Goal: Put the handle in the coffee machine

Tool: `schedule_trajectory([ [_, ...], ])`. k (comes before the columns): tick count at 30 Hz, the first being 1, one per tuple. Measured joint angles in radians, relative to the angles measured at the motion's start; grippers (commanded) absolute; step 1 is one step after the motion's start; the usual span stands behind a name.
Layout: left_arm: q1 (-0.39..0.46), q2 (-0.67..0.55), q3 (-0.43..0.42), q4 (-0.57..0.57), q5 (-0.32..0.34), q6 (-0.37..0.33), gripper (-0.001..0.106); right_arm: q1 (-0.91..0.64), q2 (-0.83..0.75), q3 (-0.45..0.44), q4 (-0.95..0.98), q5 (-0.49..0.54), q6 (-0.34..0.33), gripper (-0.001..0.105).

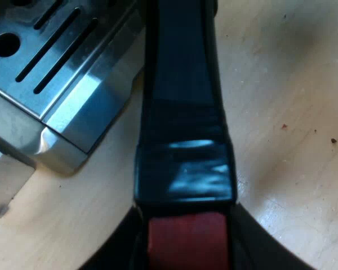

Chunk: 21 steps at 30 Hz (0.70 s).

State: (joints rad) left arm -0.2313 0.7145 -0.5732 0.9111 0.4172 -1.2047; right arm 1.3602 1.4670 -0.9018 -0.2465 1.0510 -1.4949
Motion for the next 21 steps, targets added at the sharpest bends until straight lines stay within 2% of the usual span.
schedule_trajectory([
  [3,0.007,0.023,0.0,-0.007,0.008,0.001,0.0,0.0,0.0,0.0,0.0,0.0,0.0,0.087],
  [7,0.061,0.065,0.0,-0.026,0.031,0.015,0.0,-0.001,0.0,0.0,0.0,-0.005,0.0,0.087],
  [11,0.105,0.068,0.0,-0.029,0.031,0.075,0.0,-0.001,0.0,0.0,0.0,-0.009,0.0,0.087],
  [16,0.136,0.097,0.0,-0.054,0.082,0.092,0.0,-0.004,0.009,0.0,-0.006,-0.022,0.0,0.087],
  [21,0.167,0.135,0.0,-0.067,0.084,0.111,0.0,-0.007,0.045,0.0,-0.044,-0.033,0.0,0.087],
])
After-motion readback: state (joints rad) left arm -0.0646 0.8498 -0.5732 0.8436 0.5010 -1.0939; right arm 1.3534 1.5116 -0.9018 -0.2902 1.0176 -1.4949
